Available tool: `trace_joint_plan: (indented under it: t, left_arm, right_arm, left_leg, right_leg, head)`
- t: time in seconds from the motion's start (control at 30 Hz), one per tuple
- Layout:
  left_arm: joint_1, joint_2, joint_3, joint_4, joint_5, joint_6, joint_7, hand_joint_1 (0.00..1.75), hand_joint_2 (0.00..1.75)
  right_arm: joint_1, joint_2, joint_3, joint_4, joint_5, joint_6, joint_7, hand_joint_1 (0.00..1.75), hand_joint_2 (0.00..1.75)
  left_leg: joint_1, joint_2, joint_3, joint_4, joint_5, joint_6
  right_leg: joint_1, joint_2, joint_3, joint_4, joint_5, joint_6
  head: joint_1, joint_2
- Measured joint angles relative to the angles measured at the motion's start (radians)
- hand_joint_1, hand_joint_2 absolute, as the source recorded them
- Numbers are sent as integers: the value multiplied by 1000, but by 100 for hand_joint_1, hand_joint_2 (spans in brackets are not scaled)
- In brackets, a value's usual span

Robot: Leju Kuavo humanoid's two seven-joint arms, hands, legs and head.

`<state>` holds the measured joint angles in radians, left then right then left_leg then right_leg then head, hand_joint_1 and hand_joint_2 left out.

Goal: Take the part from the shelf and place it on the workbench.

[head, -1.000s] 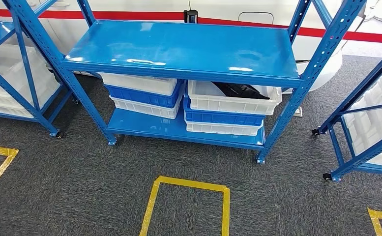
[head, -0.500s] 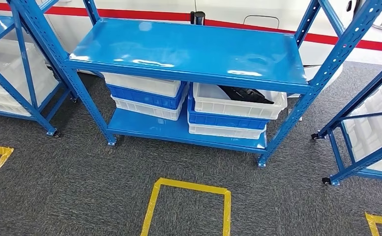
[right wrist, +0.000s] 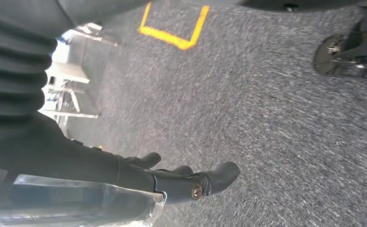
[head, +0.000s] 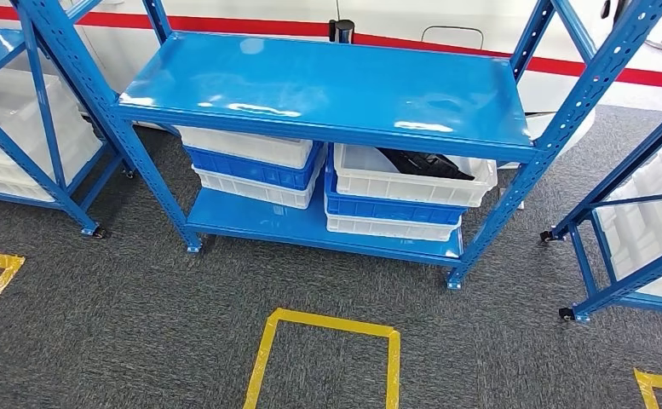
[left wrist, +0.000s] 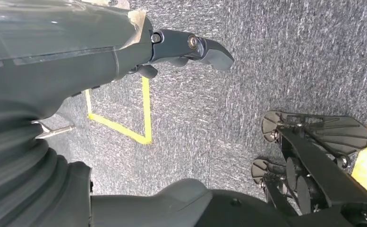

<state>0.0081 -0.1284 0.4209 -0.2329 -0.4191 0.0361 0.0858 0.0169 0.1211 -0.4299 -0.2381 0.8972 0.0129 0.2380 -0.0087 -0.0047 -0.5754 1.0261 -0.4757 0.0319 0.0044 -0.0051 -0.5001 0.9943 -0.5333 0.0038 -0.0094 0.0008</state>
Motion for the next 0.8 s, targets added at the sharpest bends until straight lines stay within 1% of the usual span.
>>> trace_joint_plan:
  t: [0.27, 0.4, 0.73, 0.8]
  left_arm:
    - [31, 29, -99, -35, 108, -9, -23, 0, 175]
    - [49, 44, -150, -54, 161, -13, -33, 0, 0]
    - [90, 79, -275, -98, 297, -24, -61, 0, 0]
    - [96, 84, -292, -105, 316, -25, -64, 0, 0]
  right_arm:
    - [30, -29, 101, -33, -231, -2, -60, 0, 0]
    - [47, -44, 153, -51, -343, -3, -89, 0, 0]
    - [86, -81, 279, -94, -636, -6, -166, 0, 0]
    - [92, -85, 297, -99, -676, -6, -176, 0, 0]
  left_leg:
    - [1, 0, 1, -1, -1, -1]
    - [1, 0, 1, -1, -1, -1]
    - [1, 0, 1, -1, -1, -1]
    - [1, 0, 1, -1, -1, -1]
  right_leg:
    - [2, 0, 1, 0, -1, 1]
    - [2, 0, 1, 0, -1, 1]
    - [2, 0, 1, 0, -1, 1]
    - [2, 0, 1, 0, -1, 1]
  head:
    - [0, 0]
    - [0, 0]
    - [0, 0]
    - [0, 0]
